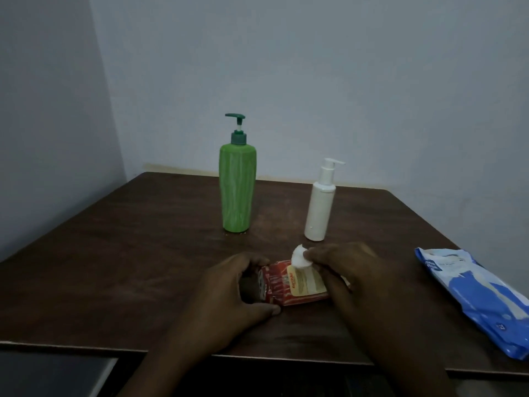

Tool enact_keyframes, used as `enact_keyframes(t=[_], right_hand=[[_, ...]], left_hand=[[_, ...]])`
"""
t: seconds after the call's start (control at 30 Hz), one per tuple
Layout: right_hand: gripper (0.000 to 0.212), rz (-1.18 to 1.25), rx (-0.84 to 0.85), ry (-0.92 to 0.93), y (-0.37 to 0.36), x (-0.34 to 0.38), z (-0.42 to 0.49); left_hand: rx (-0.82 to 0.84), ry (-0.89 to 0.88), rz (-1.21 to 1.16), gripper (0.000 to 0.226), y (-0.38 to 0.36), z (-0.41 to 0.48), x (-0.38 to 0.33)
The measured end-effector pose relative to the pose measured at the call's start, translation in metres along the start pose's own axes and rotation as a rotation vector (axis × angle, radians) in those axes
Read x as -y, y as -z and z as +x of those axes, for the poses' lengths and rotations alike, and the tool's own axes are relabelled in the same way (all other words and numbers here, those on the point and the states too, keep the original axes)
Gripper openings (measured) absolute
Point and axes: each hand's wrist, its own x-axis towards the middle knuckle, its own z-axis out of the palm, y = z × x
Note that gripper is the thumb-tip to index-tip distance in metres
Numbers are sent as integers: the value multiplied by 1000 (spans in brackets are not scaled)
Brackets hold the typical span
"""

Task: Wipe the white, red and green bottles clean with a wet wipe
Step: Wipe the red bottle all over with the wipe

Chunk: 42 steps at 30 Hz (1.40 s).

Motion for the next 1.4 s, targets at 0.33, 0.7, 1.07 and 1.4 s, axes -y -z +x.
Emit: enact_keyframes(t=[0.33, 0.7, 1.07, 1.4], right_hand=[[30, -94, 75, 187, -50, 16, 3], [32, -108, -34, 149, -58, 15, -11], [25, -172, -76, 57, -54, 20, -6], [26, -156, -47, 38, -56, 34, -5]], left_hand=[[-32, -2, -87, 61, -1, 0, 4], [-3, 12, -78, 60, 2, -2, -2], [2, -13, -22, 60, 4, -2, -6], [-14, -24, -41, 54, 5, -3, -7]])
